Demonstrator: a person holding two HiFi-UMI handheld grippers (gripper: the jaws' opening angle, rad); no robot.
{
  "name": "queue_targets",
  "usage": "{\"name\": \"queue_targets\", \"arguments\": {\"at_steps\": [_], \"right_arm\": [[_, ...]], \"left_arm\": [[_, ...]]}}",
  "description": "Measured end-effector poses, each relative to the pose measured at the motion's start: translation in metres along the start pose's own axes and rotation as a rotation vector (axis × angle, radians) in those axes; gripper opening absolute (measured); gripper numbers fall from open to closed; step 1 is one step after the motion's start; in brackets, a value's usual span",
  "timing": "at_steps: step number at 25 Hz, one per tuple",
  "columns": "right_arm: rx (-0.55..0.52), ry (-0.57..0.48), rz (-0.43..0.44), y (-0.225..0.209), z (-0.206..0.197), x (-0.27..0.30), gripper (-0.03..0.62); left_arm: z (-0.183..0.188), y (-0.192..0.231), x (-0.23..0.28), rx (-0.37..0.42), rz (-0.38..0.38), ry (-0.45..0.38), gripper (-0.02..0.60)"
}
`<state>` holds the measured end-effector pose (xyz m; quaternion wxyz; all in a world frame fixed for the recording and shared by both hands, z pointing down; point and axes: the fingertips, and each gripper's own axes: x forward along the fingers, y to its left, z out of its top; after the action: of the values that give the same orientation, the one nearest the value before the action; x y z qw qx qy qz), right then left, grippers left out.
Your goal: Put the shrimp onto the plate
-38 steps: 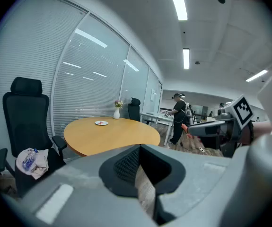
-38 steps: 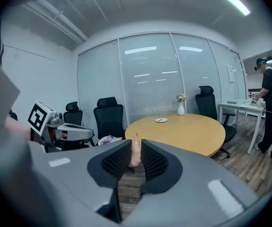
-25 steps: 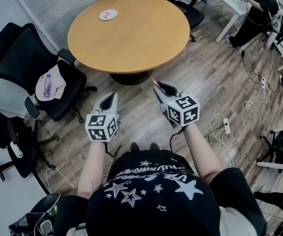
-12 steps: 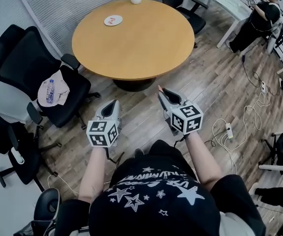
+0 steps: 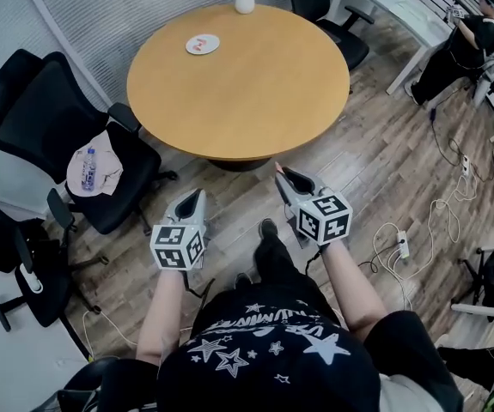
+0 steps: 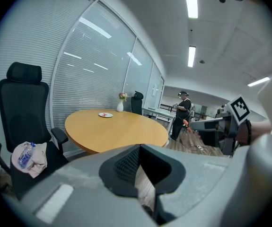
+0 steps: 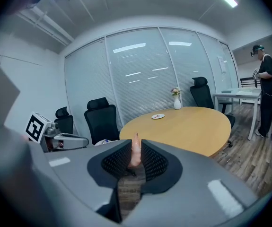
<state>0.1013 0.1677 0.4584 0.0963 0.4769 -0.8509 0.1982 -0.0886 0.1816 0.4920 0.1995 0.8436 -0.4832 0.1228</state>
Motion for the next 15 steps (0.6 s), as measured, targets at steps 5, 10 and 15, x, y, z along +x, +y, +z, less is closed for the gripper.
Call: {"name": "queue_targets", "arguments": {"at_steps": [5,10,15], "right_arm": [[0.002,-0.002,0.043,-0.035,0.027,0.041,0.064],[0.006,-0.002,0.044,-0.087,0.058,0.081,0.065],[0.030,-0.011,0.059,-0.127,0.086,0.111,0.065]], "left_arm": [[0.022,0.014,0.039,-0.010,0.043,0.005,0.002],[0.042,0.024,0.086,-0.023,0.081,0.013,0.002],[0.071,0.030,0.125,-0.024,0.112,-0.006,0.002]]}}
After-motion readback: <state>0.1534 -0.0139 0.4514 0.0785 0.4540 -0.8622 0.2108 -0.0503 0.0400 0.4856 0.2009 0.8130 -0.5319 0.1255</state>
